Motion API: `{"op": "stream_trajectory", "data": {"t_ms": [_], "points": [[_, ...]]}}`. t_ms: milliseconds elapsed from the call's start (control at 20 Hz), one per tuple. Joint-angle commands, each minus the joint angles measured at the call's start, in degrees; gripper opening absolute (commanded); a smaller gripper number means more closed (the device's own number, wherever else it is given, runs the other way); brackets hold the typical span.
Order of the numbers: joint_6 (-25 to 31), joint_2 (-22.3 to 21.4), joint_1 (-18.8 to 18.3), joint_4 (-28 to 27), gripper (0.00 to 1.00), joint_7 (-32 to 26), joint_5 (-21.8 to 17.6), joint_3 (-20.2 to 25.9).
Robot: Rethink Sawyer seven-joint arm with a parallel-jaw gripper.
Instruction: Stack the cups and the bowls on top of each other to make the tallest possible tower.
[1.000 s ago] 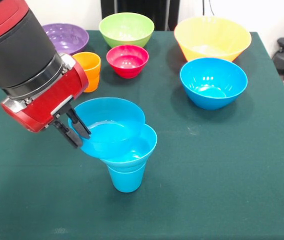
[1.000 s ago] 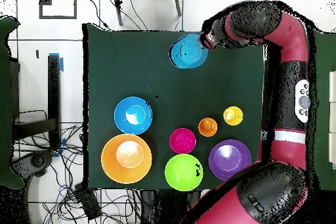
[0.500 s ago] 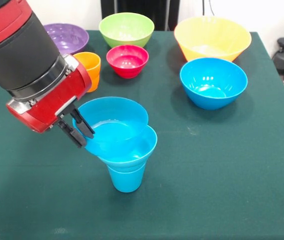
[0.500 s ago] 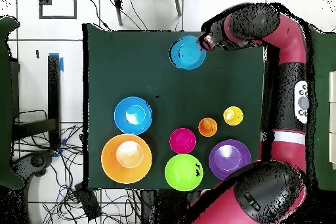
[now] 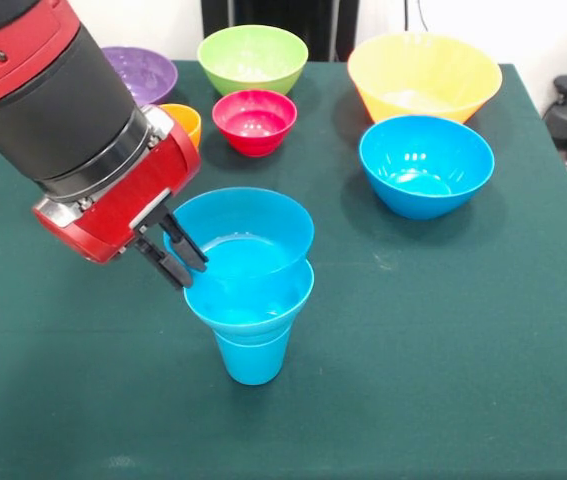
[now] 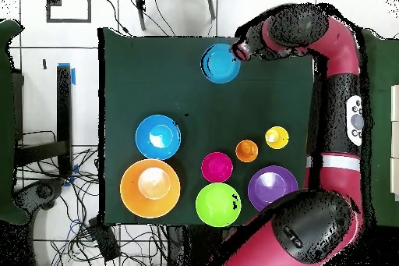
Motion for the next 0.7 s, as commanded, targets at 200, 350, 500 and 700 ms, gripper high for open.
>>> {"op": "stream_trajectory", "data": {"t_ms": [200,350,500,700], "points": [[-4.67,-0.55,2.63,4.31,0.0,12.63,2.27,-5.7],[-5.03,-0.81,2.8,4.92,0.0,13.33,3.16,-6.08],[-4.27,-0.69,3.26,4.46,0.0,13.42,4.19,-6.92],[-4.07,-0.06,3.63,3.42,0.0,12.43,5.16,-7.34]]}}
